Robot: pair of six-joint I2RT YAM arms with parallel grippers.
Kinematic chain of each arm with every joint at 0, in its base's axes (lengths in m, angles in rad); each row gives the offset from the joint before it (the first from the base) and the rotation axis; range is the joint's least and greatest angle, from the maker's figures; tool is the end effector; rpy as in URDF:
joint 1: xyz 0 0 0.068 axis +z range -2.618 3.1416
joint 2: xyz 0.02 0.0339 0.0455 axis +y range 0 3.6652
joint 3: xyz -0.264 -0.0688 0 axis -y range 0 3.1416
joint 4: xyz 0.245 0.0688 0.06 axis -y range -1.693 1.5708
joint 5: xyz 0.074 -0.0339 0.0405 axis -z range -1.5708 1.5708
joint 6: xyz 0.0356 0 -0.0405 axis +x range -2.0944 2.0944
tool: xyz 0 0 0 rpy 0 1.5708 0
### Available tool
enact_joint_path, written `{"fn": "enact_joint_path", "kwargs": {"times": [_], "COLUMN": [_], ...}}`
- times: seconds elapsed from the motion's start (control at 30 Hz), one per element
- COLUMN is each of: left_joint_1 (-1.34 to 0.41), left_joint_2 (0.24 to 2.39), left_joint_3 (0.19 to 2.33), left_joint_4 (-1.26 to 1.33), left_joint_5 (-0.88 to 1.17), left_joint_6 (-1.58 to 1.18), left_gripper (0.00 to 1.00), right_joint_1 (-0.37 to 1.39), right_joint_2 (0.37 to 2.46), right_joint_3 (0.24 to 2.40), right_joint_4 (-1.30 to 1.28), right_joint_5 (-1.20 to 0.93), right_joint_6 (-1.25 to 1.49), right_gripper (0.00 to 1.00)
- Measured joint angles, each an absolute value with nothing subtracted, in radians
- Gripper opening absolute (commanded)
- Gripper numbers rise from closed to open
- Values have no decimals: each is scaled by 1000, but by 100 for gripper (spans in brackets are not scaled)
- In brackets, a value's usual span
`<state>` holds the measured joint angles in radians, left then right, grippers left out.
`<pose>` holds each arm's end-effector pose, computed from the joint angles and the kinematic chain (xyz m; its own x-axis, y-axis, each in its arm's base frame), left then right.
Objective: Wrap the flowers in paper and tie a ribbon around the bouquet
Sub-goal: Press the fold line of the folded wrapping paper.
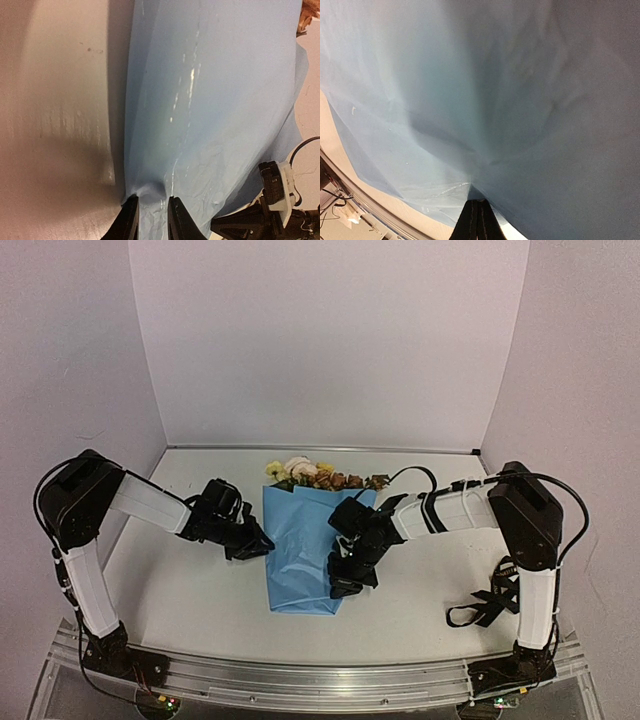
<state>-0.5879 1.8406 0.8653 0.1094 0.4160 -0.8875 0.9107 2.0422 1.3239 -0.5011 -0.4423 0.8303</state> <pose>0.2804 -0.2042 0.1176 -0.9625 -0.2109 -0.1704 -0.0337 0.7165 -0.6968 0.2335 0.3256 0.1330 -0.9821 -0.1772 0.0644 -0.1176 0.8428 0.5252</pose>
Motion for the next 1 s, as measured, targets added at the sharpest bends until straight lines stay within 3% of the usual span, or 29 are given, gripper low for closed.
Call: {"fn": "enact_joint_path", "kwargs": {"times": [1.0], "left_joint_1": [-326], "left_joint_2": [2225], "left_joint_3": [1468], "left_joint_4": [-143], "left_joint_5": [591], "left_joint_6": [-780], "left_gripper": [24], "right_joint_1": [904], "right_joint_2": [2048], "right_joint_3": [1324], "right_joint_4": [-494], "right_joint_5": [-470], "right_joint_6": [828], "right_gripper": [0]}}
